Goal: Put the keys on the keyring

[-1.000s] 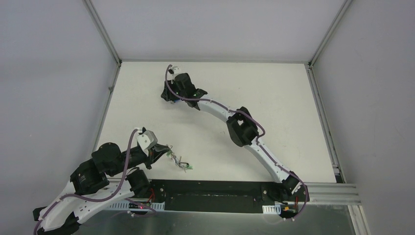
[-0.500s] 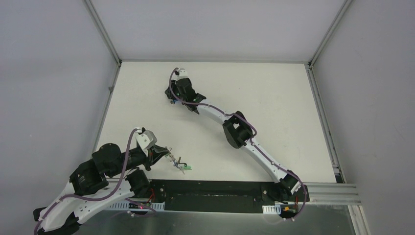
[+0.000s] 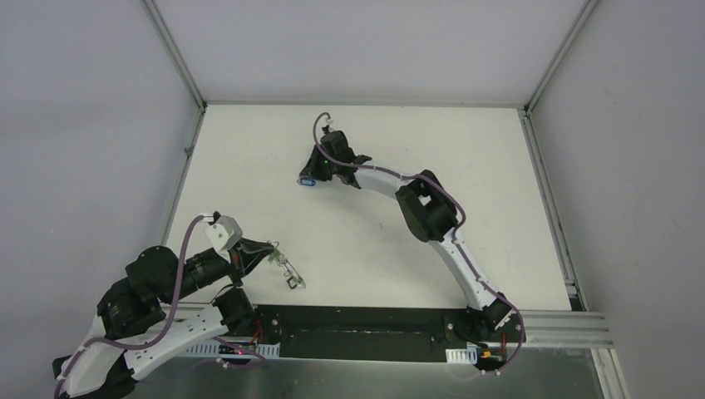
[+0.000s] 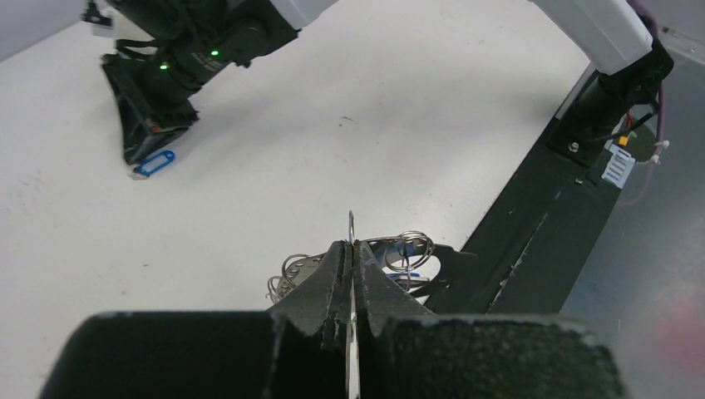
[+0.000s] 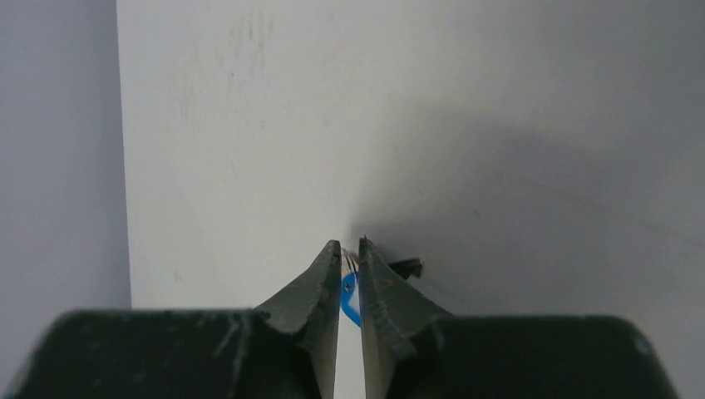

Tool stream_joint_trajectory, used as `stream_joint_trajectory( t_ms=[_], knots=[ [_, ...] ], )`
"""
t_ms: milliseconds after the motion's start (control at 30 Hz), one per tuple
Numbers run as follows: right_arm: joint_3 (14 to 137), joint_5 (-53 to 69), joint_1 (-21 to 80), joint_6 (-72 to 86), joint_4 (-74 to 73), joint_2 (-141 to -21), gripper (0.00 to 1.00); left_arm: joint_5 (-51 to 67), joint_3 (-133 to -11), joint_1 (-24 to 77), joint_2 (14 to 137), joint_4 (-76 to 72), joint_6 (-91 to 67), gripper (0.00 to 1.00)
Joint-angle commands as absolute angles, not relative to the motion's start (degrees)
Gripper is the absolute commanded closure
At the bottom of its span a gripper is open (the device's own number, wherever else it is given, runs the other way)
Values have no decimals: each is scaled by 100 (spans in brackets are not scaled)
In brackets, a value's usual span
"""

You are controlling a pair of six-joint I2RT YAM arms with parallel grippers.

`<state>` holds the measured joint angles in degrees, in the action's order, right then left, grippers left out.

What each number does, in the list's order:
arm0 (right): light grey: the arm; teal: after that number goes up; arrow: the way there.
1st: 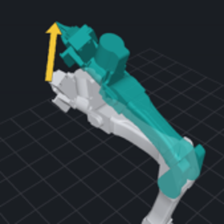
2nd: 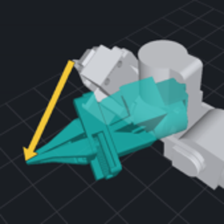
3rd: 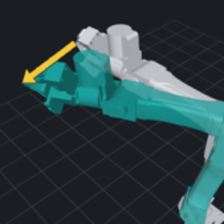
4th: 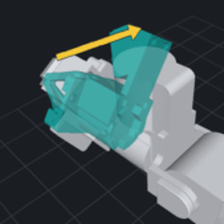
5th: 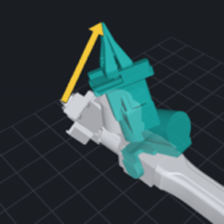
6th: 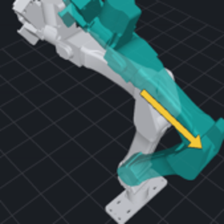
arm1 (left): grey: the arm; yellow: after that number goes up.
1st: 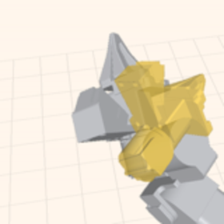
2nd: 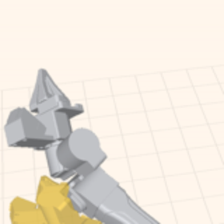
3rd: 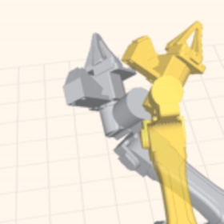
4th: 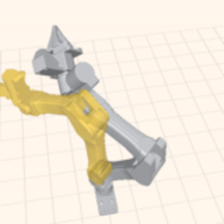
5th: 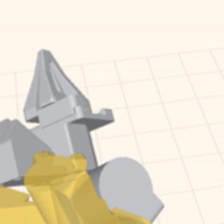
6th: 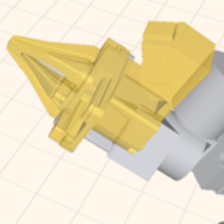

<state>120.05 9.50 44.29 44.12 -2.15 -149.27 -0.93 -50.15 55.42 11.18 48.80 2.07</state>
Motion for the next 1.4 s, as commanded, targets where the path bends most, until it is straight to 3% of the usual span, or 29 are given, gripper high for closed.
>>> stream_joint_trajectory(
  t_ms=[0,167,300,433,567,667,1167,1367],
  knots=[
    [10420,1340,4262,4994,-568,-13692,84,-281,-5421,5542,1230,4711,299,100],
    [8531,1443,4117,4954,-293,-12548,84,-242,-5602,5535,1380,4821,168,100],
    [7712,1867,4133,4609,-375,-11906,81,-202,-5643,5536,1478,4854,57,100],
    [7342,1822,4244,3859,-539,-11355,70,-249,-5613,5531,1540,4856,16,100],
    [7782,1850,4268,3444,-816,-11488,53,-300,-5594,5538,1594,4860,12,100],
    [8391,1817,4265,3393,-1015,-11925,49,-303,-5644,5536,1629,4888,32,100],
    [11804,2132,4052,3548,-2265,-14401,55,-429,-5651,5540,1548,5051,13,100],
    [12180,2284,4018,3762,-2205,-14746,63,-456,-5643,5535,1542,5071,-156,100]
  ],
)
